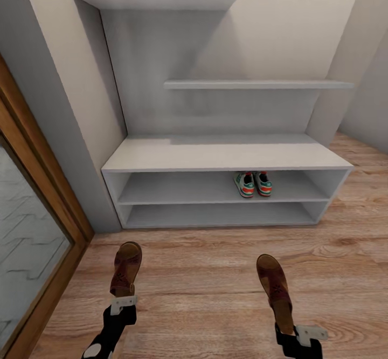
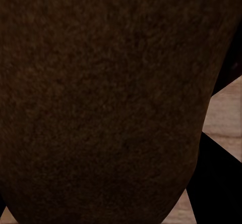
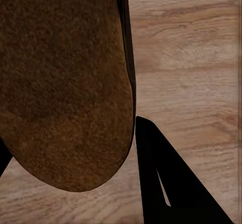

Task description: Pick up the two gym shoes and the two sandals from the corridor floor and place them onto the hallstand (shoe rack) in the corridor, making sure they are on the rack and not on the floor. Arrange them so the two gym shoes are next to each other and the two sandals are next to each other.

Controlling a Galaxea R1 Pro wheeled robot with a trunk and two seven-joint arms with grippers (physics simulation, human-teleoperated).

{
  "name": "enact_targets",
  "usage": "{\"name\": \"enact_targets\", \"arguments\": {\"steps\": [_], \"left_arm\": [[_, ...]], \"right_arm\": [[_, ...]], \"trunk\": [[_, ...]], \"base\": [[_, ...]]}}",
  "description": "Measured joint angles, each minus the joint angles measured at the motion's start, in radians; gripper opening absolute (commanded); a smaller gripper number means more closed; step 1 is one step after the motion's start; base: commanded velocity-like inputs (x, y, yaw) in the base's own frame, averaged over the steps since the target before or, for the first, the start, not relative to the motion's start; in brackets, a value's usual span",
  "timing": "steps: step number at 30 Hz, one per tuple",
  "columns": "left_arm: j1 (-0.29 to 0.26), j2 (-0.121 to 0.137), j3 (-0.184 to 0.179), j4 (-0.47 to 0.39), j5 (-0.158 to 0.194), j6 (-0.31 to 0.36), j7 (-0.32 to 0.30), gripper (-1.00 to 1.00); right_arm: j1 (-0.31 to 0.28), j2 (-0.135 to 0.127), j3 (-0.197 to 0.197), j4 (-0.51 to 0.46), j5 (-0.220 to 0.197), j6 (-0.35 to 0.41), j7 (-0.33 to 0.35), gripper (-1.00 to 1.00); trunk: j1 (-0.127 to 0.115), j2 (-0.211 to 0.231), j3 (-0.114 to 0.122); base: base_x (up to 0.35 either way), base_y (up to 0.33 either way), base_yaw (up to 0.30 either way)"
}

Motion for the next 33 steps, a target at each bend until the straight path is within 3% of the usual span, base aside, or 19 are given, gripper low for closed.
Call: {"name": "enact_targets", "arguments": {"steps": [7,10,15,18,24,29,33], "left_arm": [[-0.015,-0.003,-0.001,-0.001,-0.010,0.042,0.000,-1.00],[-0.038,-0.003,-0.002,-0.015,-0.012,0.123,0.000,-1.00],[-0.124,-0.005,-0.006,-0.035,-0.026,0.316,-0.009,-1.00],[-0.182,-0.008,-0.028,-0.036,-0.039,0.396,-0.010,-1.00],[-0.304,-0.012,-0.143,-0.033,-0.043,0.585,-0.004,-1.00],[-0.380,-0.013,-0.179,-0.028,-0.041,0.720,-0.005,-1.00],[-0.451,-0.013,-0.189,-0.021,-0.037,0.808,-0.004,-1.00]], "right_arm": [[0.000,-0.006,-0.003,-0.001,-0.001,0.000,-0.002,-1.00],[0.000,-0.011,-0.004,-0.003,-0.002,0.001,-0.002,-1.00],[0.000,-0.051,-0.024,-0.004,-0.006,0.002,-0.002,-1.00],[0.000,-0.079,-0.076,-0.007,-0.008,0.004,-0.001,-1.00],[0.000,-0.118,-0.236,-0.016,-0.010,0.011,0.002,-1.00],[0.000,-0.141,-0.272,-0.017,-0.008,0.027,0.002,-1.00],[0.000,-0.173,-0.284,-0.018,-0.009,0.103,0.003,-1.00]], "trunk": [[0.000,0.000,0.000],[0.000,0.000,0.000],[0.000,0.000,0.000],[0.000,0.000,0.000],[0.000,0.000,0.000],[0.000,0.000,0.000],[0.000,0.000,0.000]], "base": [[0.000,0.000,0.000],[0.000,0.000,0.000],[0.000,0.000,0.000],[0.000,0.000,0.000],[0.000,0.000,0.000],[0.000,0.000,0.000],[0.000,0.000,0.000]]}}
